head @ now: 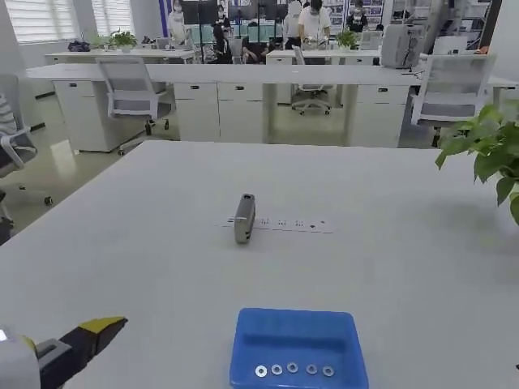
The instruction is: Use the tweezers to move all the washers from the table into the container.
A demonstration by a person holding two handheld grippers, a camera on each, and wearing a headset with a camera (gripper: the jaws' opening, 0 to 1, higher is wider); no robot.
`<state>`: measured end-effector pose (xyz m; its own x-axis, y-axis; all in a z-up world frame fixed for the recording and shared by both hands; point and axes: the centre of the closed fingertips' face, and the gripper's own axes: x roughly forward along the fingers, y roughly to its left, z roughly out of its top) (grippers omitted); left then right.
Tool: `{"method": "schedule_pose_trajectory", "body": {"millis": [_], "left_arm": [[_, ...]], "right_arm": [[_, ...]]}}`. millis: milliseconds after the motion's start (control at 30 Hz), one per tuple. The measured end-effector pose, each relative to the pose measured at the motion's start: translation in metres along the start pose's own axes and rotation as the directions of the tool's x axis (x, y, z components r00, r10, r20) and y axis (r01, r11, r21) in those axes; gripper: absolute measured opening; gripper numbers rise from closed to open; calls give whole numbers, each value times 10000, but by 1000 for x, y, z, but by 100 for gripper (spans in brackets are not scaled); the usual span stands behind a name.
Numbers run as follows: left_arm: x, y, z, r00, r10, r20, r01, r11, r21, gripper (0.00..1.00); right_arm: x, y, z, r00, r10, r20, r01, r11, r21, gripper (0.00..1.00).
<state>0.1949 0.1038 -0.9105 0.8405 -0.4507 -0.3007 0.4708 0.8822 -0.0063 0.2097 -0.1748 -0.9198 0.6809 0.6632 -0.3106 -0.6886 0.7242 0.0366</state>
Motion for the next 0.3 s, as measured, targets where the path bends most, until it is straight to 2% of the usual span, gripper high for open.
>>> {"method": "schedule_pose_trajectory", "body": {"millis": [200,300], "left_arm": [[-8,7,14,9967,376,715,-344,9984,-456,99],[-12,9,23,9913,530,1206,-444,9964,-724,99]], "right_arm": [[-6,-7,14,9965,-502,663,483,9984,296,74],[-10,-12,25,9878,-868,1295,818,9957,431,82]]}}
